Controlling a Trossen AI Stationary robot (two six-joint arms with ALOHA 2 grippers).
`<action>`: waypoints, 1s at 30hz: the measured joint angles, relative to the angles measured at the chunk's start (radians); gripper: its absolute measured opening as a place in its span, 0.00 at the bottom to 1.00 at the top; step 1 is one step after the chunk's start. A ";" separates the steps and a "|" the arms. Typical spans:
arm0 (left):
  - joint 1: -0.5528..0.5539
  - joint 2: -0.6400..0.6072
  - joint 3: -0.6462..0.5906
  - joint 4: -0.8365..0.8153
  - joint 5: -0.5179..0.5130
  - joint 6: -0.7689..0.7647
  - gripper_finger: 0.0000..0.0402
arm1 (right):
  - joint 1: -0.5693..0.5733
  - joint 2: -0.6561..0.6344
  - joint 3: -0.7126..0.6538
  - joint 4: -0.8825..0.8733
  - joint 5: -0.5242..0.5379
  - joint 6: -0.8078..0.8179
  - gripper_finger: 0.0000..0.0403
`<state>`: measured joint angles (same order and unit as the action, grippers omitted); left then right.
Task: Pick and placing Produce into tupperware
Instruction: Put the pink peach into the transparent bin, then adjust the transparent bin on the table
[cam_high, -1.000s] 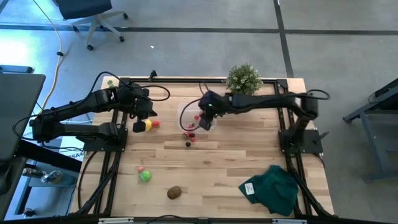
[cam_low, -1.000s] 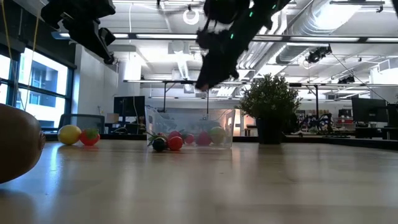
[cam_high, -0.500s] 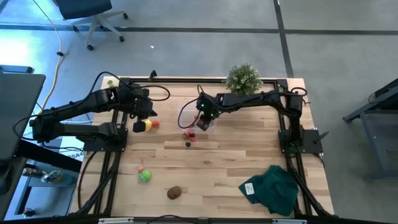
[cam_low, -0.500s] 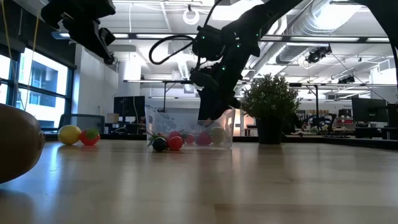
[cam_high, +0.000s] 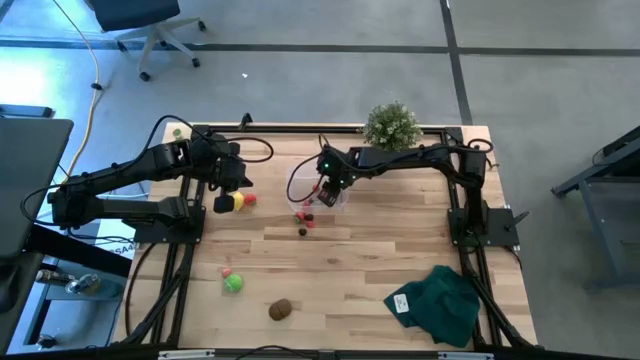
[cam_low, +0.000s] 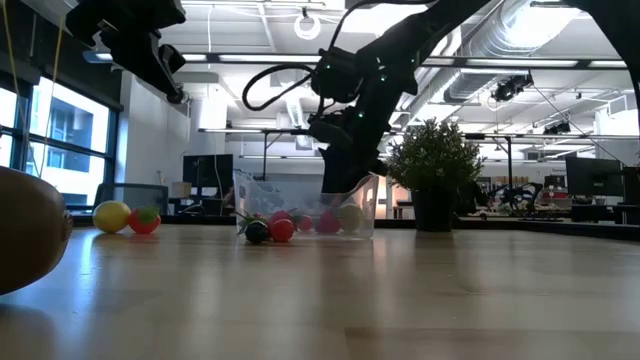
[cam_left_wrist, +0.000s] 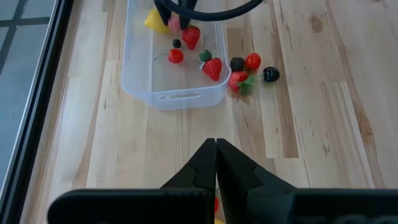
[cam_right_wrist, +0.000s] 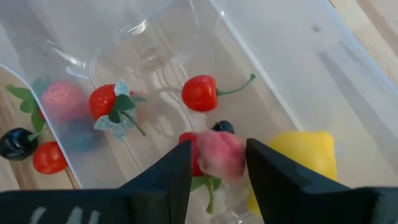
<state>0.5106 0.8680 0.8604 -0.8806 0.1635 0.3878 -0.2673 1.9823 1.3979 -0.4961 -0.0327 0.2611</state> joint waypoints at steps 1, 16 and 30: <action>0.000 0.000 0.000 0.000 0.000 0.000 0.01 | -0.001 0.000 0.000 0.001 -0.002 0.000 0.37; 0.000 0.000 0.000 0.000 0.000 0.000 0.01 | -0.001 -0.030 0.000 0.051 -0.091 -0.043 0.40; 0.000 0.000 0.000 0.000 0.000 0.000 0.01 | 0.060 -0.221 0.000 0.008 0.017 -0.193 0.38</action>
<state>0.5106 0.8680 0.8604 -0.8806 0.1636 0.3878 -0.2072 1.7610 1.3979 -0.4878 -0.0158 0.0676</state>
